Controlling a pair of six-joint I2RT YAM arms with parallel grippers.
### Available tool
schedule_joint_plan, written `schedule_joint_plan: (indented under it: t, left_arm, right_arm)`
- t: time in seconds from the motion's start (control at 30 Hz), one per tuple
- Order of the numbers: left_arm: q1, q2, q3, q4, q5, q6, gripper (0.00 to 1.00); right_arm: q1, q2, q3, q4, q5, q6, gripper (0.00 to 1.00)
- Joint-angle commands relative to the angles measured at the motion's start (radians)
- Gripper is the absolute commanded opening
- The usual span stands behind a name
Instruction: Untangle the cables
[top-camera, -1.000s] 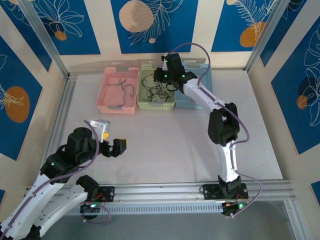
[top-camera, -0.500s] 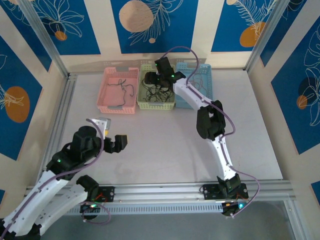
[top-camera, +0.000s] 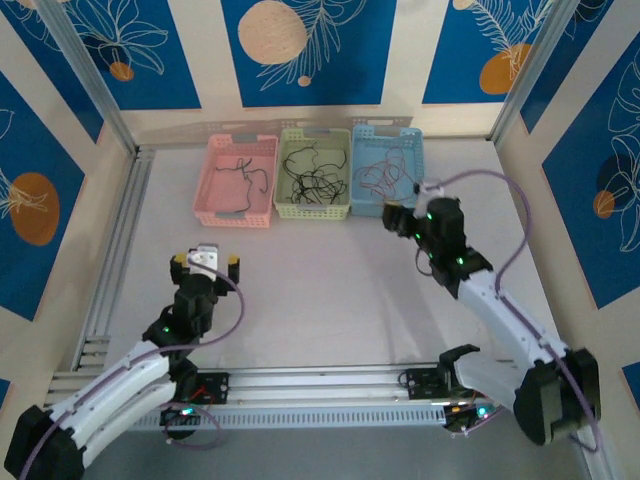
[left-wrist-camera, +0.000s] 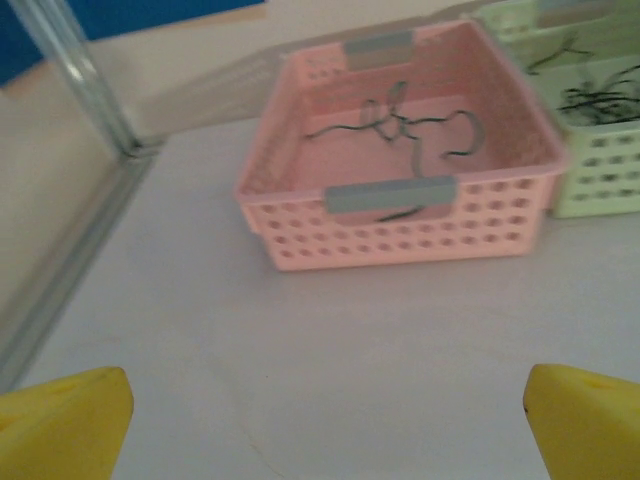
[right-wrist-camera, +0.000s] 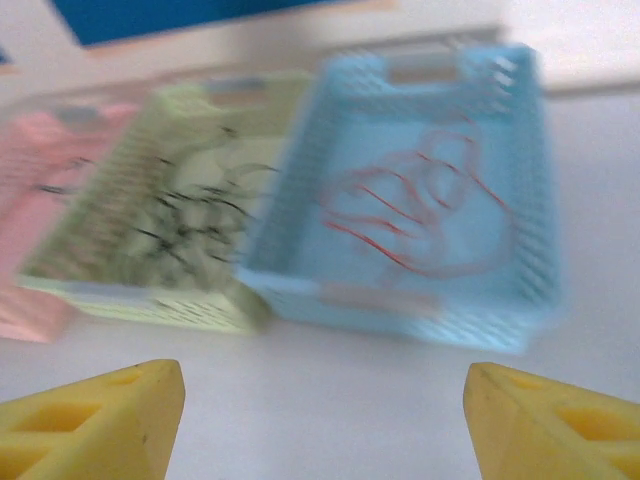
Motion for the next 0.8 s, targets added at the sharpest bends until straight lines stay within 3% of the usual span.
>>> schedule_joint_plan:
  t: [0.0, 0.1, 0.27, 0.37, 0.47, 0.53, 0.57, 0.6, 0.63, 0.67, 0.7, 0.73, 0.77]
  left_arm:
    - [0.046, 0.141, -0.01, 0.332, -0.085, 0.157, 1.0]
    - [0.14, 0.31, -0.022, 0.45, -0.011, 0.117, 1.0]
    - [0.242, 0.552, 0.016, 0.637, 0.166, 0.148, 1.0]
    - [0.294, 0.662, 0.065, 0.71, 0.263, 0.164, 1.0]
    - [0.34, 0.795, 0.069, 0.843, 0.332, 0.141, 1.0]
    - [0.382, 0.888, 0.05, 0.967, 0.387, 0.108, 1.0]
    - [0.388, 0.908, 0.048, 1.007, 0.398, 0.112, 1.0]
    - [0.39, 0.892, 0.053, 0.971, 0.424, 0.114, 1.0]
    - [0.39, 0.873, 0.073, 0.893, 0.446, 0.116, 1.0]
    - [0.393, 0.877, 0.104, 0.844, 0.457, 0.119, 1.0]
    - [0.408, 0.879, 0.133, 0.794, 0.467, 0.106, 1.0]
    - [0.431, 0.87, 0.163, 0.718, 0.48, 0.073, 1.0]
    - [0.454, 0.87, 0.173, 0.698, 0.512, 0.058, 1.0]
  right_arm:
    - [-0.08, -0.069, -0.172, 0.146, 0.025, -0.037, 0.73]
    - [-0.165, -0.036, -0.266, 0.283, 0.022, -0.03, 0.71]
    - [-0.256, 0.215, -0.314, 0.589, 0.045, 0.032, 0.69]
    - [-0.252, 0.299, -0.271, 0.649, 0.046, -0.046, 0.68]
    - [-0.29, 0.427, -0.298, 0.853, 0.004, -0.044, 0.68]
    - [-0.252, 0.424, -0.282, 0.807, -0.003, -0.097, 0.65]
    - [-0.243, 0.454, -0.295, 0.873, -0.025, -0.123, 0.64]
    - [-0.238, 0.501, -0.296, 0.897, -0.054, -0.139, 0.63]
    - [-0.222, 0.565, -0.276, 0.986, -0.005, -0.148, 0.61]
    - [-0.214, 0.538, -0.23, 0.852, 0.011, -0.144, 0.62]
    - [-0.253, 0.515, -0.22, 0.768, -0.074, -0.124, 0.61]
    - [-0.264, 0.538, -0.243, 0.867, -0.095, -0.122, 0.61]
    - [-0.25, 0.528, -0.23, 0.824, -0.068, -0.129, 0.62]
